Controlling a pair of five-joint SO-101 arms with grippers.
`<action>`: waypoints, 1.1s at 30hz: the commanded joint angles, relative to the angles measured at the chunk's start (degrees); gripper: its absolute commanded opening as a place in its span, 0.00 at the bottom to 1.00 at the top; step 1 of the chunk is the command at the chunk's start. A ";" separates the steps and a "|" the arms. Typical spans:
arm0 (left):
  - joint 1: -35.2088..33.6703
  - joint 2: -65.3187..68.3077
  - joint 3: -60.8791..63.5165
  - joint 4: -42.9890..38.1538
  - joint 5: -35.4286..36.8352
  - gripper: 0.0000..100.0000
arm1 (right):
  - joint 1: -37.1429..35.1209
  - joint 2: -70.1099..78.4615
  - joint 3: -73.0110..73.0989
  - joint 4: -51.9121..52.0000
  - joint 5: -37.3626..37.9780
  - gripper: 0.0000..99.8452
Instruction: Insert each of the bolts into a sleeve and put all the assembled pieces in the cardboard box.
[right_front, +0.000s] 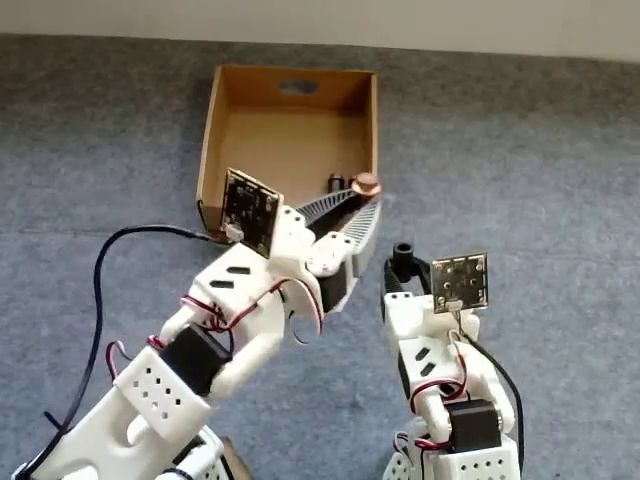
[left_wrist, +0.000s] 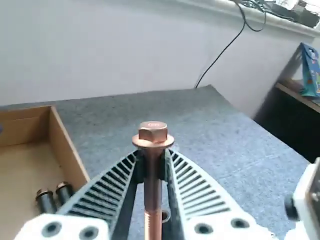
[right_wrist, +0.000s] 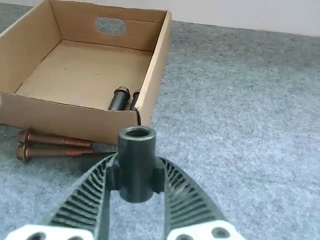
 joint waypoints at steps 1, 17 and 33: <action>2.42 3.03 -0.84 -3.96 -0.35 0.01 | 0.40 0.04 -0.40 -1.36 -0.44 0.01; 2.42 18.33 -5.76 -15.74 -0.44 0.01 | 0.40 0.04 -0.40 -1.36 -0.44 0.01; 2.42 26.42 -7.16 -22.15 -0.53 0.01 | 0.40 0.04 -0.40 -1.36 -0.44 0.01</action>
